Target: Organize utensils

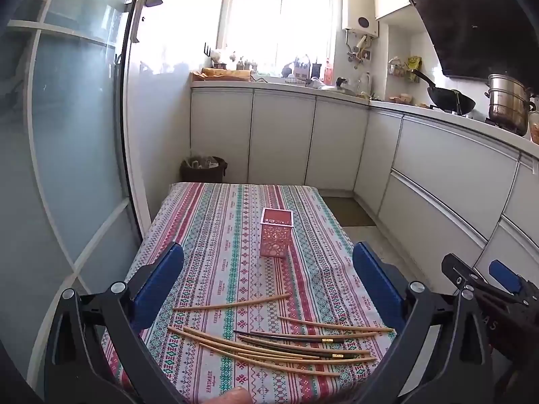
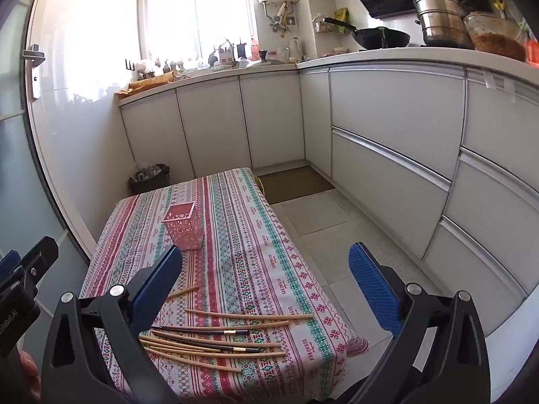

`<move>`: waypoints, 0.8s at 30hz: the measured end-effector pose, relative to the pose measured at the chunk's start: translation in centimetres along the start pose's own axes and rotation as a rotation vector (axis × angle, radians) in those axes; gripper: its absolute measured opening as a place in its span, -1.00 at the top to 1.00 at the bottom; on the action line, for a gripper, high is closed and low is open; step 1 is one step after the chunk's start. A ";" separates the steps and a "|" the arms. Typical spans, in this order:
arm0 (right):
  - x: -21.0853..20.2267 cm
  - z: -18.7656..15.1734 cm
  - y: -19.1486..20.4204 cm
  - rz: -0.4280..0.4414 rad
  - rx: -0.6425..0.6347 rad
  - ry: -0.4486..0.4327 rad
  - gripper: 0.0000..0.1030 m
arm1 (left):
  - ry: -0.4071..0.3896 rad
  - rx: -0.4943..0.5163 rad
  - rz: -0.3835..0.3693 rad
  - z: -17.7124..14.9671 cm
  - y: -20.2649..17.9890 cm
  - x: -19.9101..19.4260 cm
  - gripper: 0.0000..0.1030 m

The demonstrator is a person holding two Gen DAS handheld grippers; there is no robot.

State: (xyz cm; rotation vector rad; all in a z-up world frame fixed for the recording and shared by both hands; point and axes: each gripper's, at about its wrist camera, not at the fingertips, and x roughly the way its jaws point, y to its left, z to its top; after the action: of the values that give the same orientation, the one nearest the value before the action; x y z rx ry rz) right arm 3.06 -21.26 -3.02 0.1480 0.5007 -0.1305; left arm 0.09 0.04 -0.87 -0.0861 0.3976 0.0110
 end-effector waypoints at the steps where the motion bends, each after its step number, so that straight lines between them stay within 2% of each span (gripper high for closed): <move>1: 0.2 0.0 -0.1 0.000 0.002 0.003 -0.87 | 0.011 0.009 0.000 0.0 -0.2 0.8 -0.86; 24: 0.6 -0.1 -0.5 0.000 0.013 0.019 -0.87 | 0.030 0.023 0.011 0.0 -1.1 1.4 -0.86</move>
State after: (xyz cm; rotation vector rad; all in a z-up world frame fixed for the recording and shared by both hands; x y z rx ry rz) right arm 3.42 -21.80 -3.42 0.1626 0.5186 -0.1321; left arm 1.45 -1.03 -1.31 -0.0611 0.4285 0.0162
